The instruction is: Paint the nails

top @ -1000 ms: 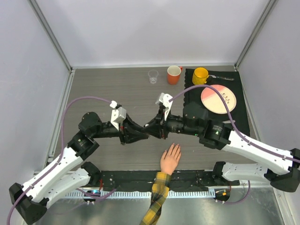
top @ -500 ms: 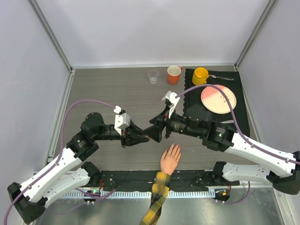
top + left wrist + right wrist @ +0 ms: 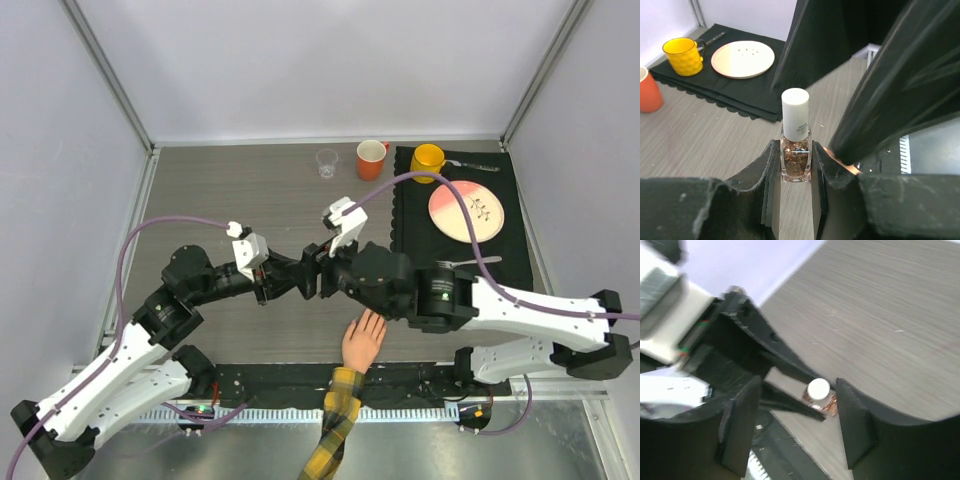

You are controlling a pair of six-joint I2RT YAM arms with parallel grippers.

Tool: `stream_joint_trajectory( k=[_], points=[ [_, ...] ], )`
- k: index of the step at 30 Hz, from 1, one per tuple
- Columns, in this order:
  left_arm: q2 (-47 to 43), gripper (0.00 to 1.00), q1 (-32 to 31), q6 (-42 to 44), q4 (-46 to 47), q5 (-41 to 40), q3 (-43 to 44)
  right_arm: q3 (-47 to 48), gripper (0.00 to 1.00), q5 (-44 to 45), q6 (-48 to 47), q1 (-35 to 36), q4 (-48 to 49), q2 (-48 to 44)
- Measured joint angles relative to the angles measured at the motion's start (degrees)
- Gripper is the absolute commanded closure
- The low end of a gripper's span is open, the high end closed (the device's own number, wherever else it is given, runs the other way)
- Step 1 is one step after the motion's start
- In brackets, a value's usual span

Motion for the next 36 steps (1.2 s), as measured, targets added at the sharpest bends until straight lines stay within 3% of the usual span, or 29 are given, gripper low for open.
stream_joint_trajectory(
  k=[4,7,8,14,16,18,21,23,25,26,29,32,36],
  points=[
    [-0.57,1.0,0.0,-0.07,-0.15,-1.11,-0.09,2.43,0.66,6.01,-0.11,0.79,-1.97,5.18],
    [-0.63,1.0,0.2,-0.33,-0.9,-2.19,-0.15,3.08,0.85,9.42,-0.63,1.09,-2.58,6.8],
    [-0.66,1.0,0.11,-0.44,-0.87,-2.43,-0.15,3.08,0.98,10.4,-0.85,1.14,-3.04,6.86],
    [0.15,1.0,0.07,-1.9,-0.48,-0.63,-0.17,-0.31,0.99,10.93,-4.92,1.42,0.24,5.16],
    [1.11,1.0,0.15,-2.86,-0.55,3.06,-0.35,-4.66,0.99,5.51,-7.78,0.46,3.23,1.73],
    [2.99,1.0,0.55,-6.56,1.64,10.64,-0.79,-9.51,0.99,-8.31,-10.64,-2.93,5.38,-3.56],
    [6.45,1.0,0.83,-15.37,13.07,21.77,-2.38,-12.41,0.99,-29.62,-11.74,-9.31,5.88,-8.76],
    [7.3,1.0,0.74,-18.03,16.9,25.88,-2.45,-12.92,0.99,-37.55,-12.02,-11.02,6.88,-9.97],
    [6.99,1.0,0.61,-16.96,15.34,28.52,-1.9,-13.49,0.92,-41.9,-12.37,-11.39,8.13,-10.67],
    [6.75,1.0,0.57,-16.2,13.99,29.03,-1.68,-13.81,0.71,-42.82,-12.41,-11.43,8.52,-10.75],
    [6.4,1.0,0.37,-13.29,11.21,27.91,-1.33,-14.1,0.45,-41.55,-11.41,-11.39,8.17,-10.78],
    [6.03,1.0,0.28,-9.68,8.26,23.96,-0.57,-12.87,0.33,-34.16,-8.55,-11.39,4.79,-10.69],
    [5.9,1.0,0.07,-5.57,3.67,16.26,1.44,-8.31,0.28,-25.14,-4.33,-11.45,-0.46,-9.97]
  ],
)
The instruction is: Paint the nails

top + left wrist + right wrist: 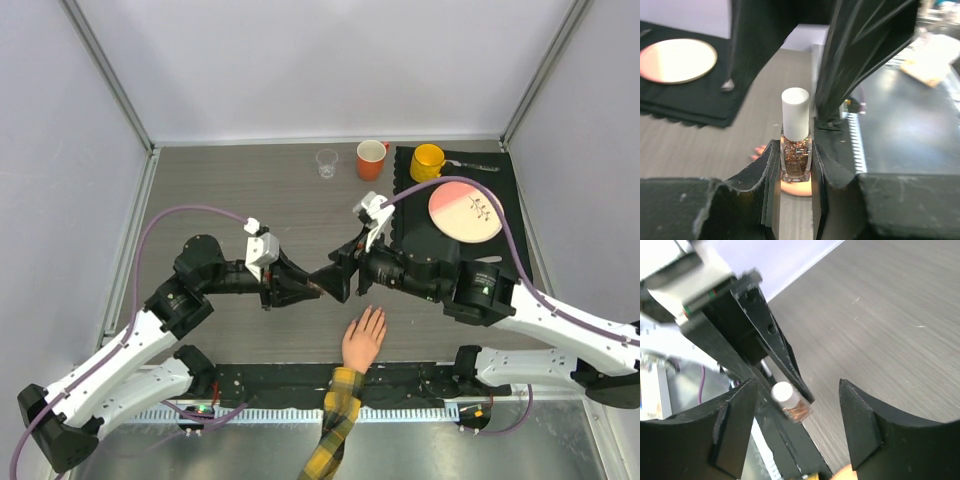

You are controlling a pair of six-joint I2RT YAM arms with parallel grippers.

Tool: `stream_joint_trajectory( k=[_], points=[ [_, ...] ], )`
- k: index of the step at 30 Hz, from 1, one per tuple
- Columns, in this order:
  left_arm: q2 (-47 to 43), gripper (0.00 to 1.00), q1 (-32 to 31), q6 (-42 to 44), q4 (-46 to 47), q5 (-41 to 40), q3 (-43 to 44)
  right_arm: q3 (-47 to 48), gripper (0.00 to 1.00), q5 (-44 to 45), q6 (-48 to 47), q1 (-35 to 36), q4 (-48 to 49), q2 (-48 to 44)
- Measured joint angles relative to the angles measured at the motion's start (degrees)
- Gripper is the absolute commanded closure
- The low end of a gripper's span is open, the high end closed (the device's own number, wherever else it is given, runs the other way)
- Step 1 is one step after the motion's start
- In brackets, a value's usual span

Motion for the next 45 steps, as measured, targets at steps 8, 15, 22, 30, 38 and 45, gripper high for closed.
stream_joint_trajectory(
  k=[8,15,22,30,38,45],
  points=[
    [-1.57,1.0,-0.04,2.8,-3.98,-12.2,0.24,7.08,0.45,15.13,4.31,6.58,-3.34,3.91],
    [-2.54,1.0,0.02,2.82,-6.93,-19.63,0.24,11.85,0.46,28.65,4.26,11.58,-6.1,13.31],
    [-2.93,1.0,-0.04,2.82,-7.48,-21.29,0.24,12.68,0.48,36.5,4.48,13.27,-6.78,16.15],
    [-3.65,1.0,-0.04,2.8,-6.51,-21.2,0.24,11.47,0.48,39.76,4.9,13.31,-6.78,16.35],
    [-3.78,1.0,-0.04,2.49,-5.22,-18.47,0.02,7.93,0.73,39.1,4.42,13.31,-1.97,14.73],
    [-3.93,1.0,0.31,0.04,-2.8,-7.85,-1.29,-1.25,0.99,21.27,-3.06,10.23,5.7,5.92]
  ],
)
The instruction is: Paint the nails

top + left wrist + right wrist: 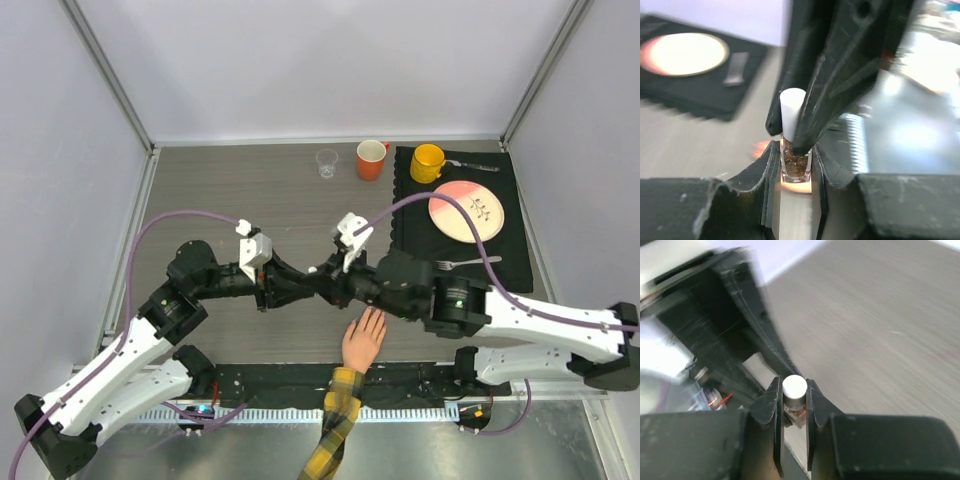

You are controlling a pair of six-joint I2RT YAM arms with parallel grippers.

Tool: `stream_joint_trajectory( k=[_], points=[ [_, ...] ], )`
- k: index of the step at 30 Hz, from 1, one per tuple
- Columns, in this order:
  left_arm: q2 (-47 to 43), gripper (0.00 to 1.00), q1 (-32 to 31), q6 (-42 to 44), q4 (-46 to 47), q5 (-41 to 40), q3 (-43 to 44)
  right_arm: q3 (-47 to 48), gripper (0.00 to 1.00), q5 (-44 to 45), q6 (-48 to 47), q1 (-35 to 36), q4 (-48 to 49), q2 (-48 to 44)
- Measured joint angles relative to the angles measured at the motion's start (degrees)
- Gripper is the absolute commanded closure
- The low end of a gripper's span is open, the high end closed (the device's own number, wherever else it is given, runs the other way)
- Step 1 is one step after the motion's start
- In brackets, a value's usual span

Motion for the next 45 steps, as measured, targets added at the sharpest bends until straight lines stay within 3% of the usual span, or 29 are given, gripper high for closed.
stream_joint_trajectory(
  k=[4,6,7,10,14,19,23,26,33,37,41,45],
  points=[
    [3.23,1.0,0.26,-8.31,9.53,14.56,-1.42,-5.79,0.99,-28.46,-4.81,-7.69,3.04,-6.95],
    [4.9,1.0,0.31,-10.6,13.22,19.39,-1.46,-5.79,0.99,-37.18,-6.21,-9.94,3.28,-7.48],
    [5.07,1.0,0.33,-10.56,13.2,20.52,-1.44,-5.9,0.88,-39.8,-6.56,-10.58,3.5,-7.5],
    [4.74,1.0,0.33,-7.21,8.74,20.9,-1.05,-6.73,0.49,-41.75,-6.67,-10.91,4.24,-7.63],
    [3.89,1.0,0.26,-1.99,4.9,14.82,-0.81,-6.8,0.27,-36.85,-3.78,-10.75,3.58,-7.65],
    [1.73,1.0,0.02,2.75,1.57,4.13,0.04,-6.05,0.23,-24.96,0.76,-11.1,0.11,-8.04],
    [0.9,1.0,0.02,4.66,-0.24,-2.38,0.37,-2.71,0.24,-17.55,3.67,-10.45,-3.76,-7.72],
    [0.31,1.0,0.02,5.55,-1.33,-6.01,0.37,0.13,0.32,-11.82,4.96,-8.5,-4.57,-6.91],
    [-0.59,1.0,0.02,5.7,-2.12,-11.19,0.37,6.16,0.39,-2.45,5.38,-3.17,-5.11,0.87],
    [-0.74,1.0,0.04,5.64,-2.97,-11.52,0.37,8.7,0.54,2.19,4.92,-1.46,-5.88,6.21],
    [-1.33,1.0,0.02,5.53,-3.13,-11.63,0.35,10.32,0.87,5.09,4.22,-0.96,-6.75,8.57],
    [-2.03,1.0,0.04,5.29,-3.04,-11.13,0.35,10.25,0.99,6.4,3.63,-0.7,-6.91,8.46]
  ],
)
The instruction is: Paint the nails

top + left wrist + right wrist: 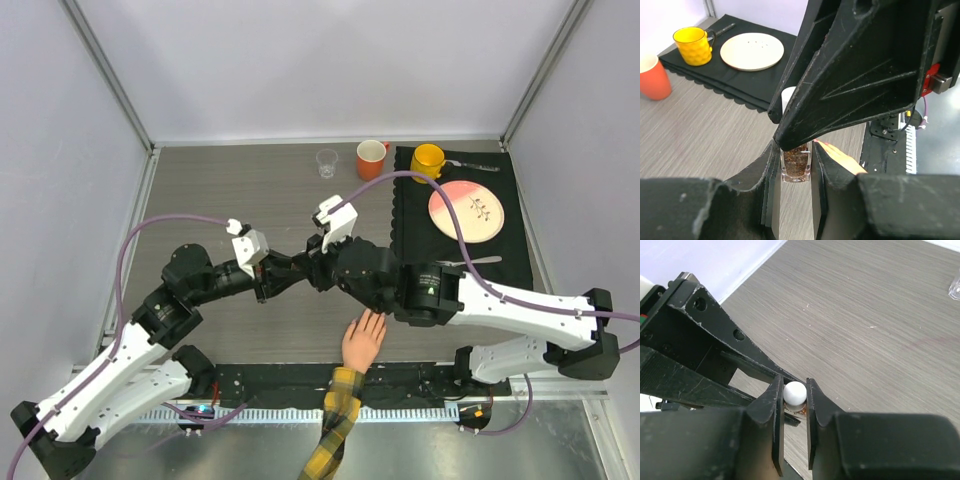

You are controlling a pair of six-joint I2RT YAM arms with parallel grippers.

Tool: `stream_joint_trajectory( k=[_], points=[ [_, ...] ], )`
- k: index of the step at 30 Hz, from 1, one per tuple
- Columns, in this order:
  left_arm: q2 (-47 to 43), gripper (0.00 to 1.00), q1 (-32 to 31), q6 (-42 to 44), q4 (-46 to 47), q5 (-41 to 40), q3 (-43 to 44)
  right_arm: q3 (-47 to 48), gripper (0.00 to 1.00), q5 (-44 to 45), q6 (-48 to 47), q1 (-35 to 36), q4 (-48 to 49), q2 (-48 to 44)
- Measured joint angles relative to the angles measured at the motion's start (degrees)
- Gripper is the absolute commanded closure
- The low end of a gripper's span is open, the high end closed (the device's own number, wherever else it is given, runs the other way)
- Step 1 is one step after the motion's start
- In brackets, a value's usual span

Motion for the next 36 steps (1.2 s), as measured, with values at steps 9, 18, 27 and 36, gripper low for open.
stream_joint_trajectory(
  k=[9,18,27,36],
  points=[
    [1.64,1.0,0.37,-7.72,5.99,21.09,-2.05,-12.5,0.99,-31.67,-9.84,-5.42,7.3,-11.52],
    [4.61,1.0,0.35,-9.09,7.89,33.86,-2.08,-15.67,0.55,-51.8,-11.54,-9.49,10.71,-14.05],
    [3.58,1.0,-0.02,0.57,1.66,13.03,0.35,-13.31,0.37,-29.44,-4.15,-9.38,4.17,-15.8],
    [2.62,1.0,-0.02,1.68,0.02,2.08,0.35,-5.64,0.39,-10.01,0.72,-2.97,0.92,-9.9]
  ],
)
